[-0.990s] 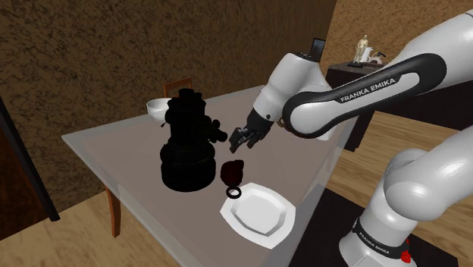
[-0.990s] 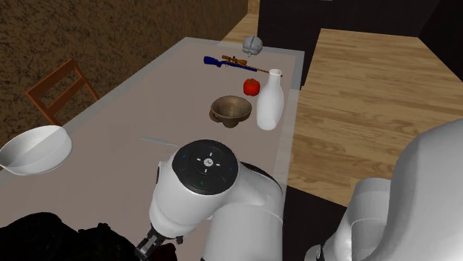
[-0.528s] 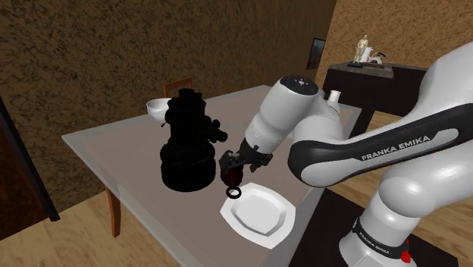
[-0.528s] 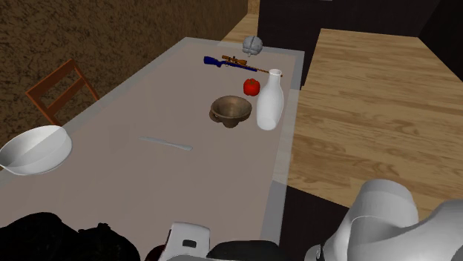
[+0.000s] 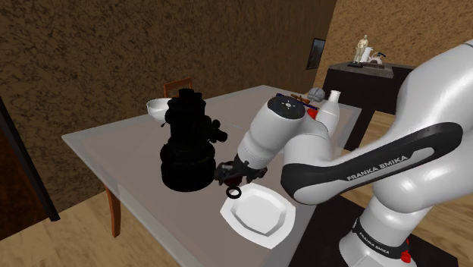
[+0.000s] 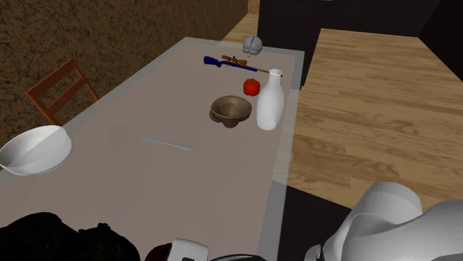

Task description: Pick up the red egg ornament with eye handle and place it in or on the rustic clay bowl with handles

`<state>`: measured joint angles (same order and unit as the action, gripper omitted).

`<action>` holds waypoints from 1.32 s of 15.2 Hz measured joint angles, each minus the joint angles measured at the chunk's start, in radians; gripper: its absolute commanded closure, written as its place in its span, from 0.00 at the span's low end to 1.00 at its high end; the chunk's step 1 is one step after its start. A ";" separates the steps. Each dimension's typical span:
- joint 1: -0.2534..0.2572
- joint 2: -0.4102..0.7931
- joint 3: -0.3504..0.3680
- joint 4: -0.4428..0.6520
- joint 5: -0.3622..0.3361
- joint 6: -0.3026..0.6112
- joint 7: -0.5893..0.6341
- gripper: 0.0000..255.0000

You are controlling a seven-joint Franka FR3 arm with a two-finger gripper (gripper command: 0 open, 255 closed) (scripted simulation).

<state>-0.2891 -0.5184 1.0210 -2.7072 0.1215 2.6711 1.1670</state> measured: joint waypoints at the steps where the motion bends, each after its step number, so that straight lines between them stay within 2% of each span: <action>1: -0.018 0.011 0.014 0.002 -0.008 0.012 0.005 0.00; 7: -0.036 0.022 0.030 0.000 -0.016 0.028 0.012 0.00; 8: -0.036 0.022 0.030 0.000 -0.016 0.028 0.012 1.00; 18: -0.036 0.023 0.030 -0.001 -0.016 0.028 0.012 1.00; 20: -0.016 0.010 0.007 0.005 -0.008 0.007 0.001 1.00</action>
<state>-0.3049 -0.5087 1.0284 -2.7021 0.1137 2.6783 1.1680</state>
